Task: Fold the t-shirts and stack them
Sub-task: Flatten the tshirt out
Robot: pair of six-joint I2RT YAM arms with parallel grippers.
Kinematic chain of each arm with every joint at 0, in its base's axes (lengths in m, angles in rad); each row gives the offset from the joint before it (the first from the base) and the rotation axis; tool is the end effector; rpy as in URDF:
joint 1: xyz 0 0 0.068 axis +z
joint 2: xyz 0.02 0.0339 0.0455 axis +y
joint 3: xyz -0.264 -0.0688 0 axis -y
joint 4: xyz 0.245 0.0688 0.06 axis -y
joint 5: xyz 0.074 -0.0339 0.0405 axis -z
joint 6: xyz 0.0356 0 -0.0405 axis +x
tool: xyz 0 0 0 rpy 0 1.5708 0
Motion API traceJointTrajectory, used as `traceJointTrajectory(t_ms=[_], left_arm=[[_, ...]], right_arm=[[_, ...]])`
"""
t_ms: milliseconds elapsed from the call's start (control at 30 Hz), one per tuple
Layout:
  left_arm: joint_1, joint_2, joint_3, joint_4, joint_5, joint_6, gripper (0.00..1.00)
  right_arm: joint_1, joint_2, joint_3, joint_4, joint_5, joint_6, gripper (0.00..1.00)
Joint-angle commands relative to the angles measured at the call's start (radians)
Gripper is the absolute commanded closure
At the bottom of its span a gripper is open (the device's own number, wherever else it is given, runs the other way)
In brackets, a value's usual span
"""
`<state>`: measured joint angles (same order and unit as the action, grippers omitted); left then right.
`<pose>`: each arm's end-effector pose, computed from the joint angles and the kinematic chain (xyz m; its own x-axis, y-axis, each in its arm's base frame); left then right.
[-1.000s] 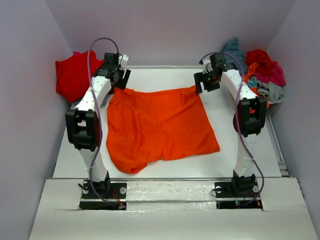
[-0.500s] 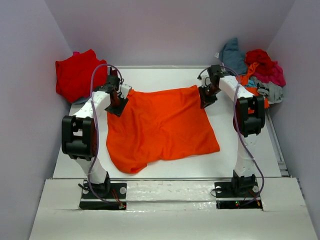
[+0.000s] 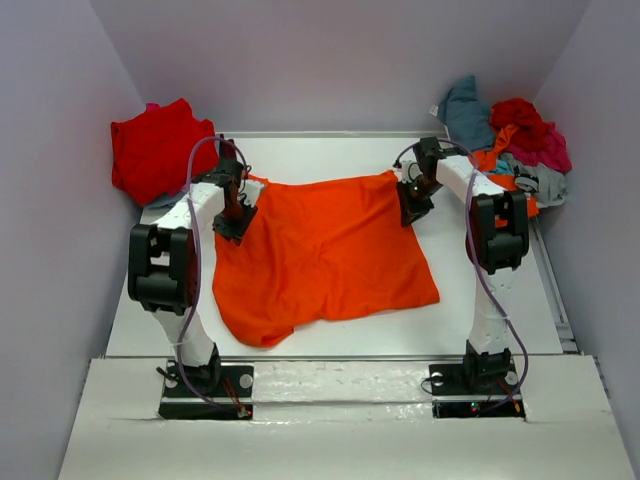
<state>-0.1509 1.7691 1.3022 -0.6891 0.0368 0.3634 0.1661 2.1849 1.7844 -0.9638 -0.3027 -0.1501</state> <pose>0.3576 -0.0557 0.2153 -0.7871 0.4790 -0.3887 0.4757 0.8725 0.1118 0.4354 0.0838 0.1833 -0.9218 -0.2993 -0.2464 -0.3600 0.8966 0.2578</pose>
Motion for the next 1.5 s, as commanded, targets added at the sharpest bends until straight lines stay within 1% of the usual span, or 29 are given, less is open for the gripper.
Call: traceJointTrajectory(t_ms=[0, 133, 400, 533, 667, 767, 900, 1200, 1467], left_arm=[[-0.006, 0.044, 0.035, -0.058, -0.009, -0.037, 0.57], [-0.006, 0.098, 0.057, -0.084, 0.003, -0.050, 0.56], [-0.006, 0.141, 0.095, -0.124, 0.003, -0.061, 0.55], [-0.006, 0.158, 0.103, -0.131, 0.008, -0.057, 0.55], [-0.016, 0.171, 0.126, -0.147, -0.014, -0.043, 0.55], [-0.026, 0.185, 0.157, -0.168, -0.015, -0.030, 0.54], [-0.026, 0.208, 0.200, -0.188, -0.017, -0.023, 0.54], [-0.053, 0.247, 0.250, -0.217, -0.021, -0.006, 0.54], [-0.072, 0.271, 0.270, -0.230, -0.020, -0.001, 0.54]], right_arm=[[0.015, 0.022, 0.044, -0.016, -0.041, -0.020, 0.82], [0.024, 0.062, 0.072, -0.030, -0.056, -0.022, 0.82], [0.042, 0.102, 0.063, -0.021, -0.062, -0.020, 0.82], [0.042, 0.101, 0.032, -0.007, -0.055, -0.017, 0.82], [0.042, 0.081, -0.017, 0.026, -0.020, 0.009, 0.82], [0.042, 0.069, -0.049, 0.048, 0.097, 0.040, 0.82], [0.042, 0.055, -0.074, 0.060, 0.181, 0.063, 0.82], [0.009, 0.044, -0.072, 0.059, 0.269, 0.103, 0.82], [-0.068, 0.023, -0.071, 0.057, 0.298, 0.119, 0.82]])
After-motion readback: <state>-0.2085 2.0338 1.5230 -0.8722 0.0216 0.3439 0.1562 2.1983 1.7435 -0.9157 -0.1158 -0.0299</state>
